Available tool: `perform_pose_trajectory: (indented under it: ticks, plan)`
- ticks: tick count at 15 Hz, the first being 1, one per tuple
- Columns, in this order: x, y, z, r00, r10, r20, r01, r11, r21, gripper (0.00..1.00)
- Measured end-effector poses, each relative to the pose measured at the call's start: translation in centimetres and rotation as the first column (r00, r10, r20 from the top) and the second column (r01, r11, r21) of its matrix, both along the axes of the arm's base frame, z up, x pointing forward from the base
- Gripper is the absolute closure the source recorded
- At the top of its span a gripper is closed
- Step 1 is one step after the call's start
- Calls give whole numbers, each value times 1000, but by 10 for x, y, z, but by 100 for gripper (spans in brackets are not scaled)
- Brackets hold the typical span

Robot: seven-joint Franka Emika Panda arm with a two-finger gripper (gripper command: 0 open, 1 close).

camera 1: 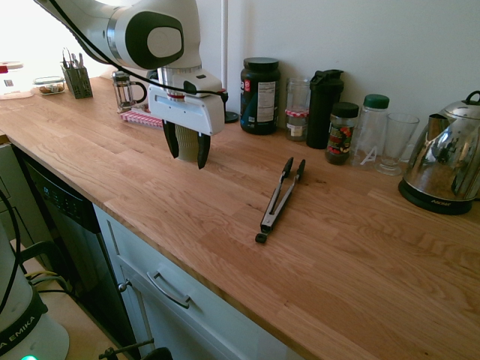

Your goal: Put the tongs back in the holder

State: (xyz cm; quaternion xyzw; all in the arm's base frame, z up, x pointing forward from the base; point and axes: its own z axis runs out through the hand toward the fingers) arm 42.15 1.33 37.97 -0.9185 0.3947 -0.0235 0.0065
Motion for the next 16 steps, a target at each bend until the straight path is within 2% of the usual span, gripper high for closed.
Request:
perform_pose_trajectory:
  ticks: [2,5,10,16]
  plan:
    - [1,0,-3,1000,-5,-8,5,1000,8,0]
    - [12,-8,15,999,36,25,-37,999,11,0]
    - [38,-76,48,989,133,66,-132,991,-23,0]
    - [78,-138,28,985,157,66,-153,987,-55,0]
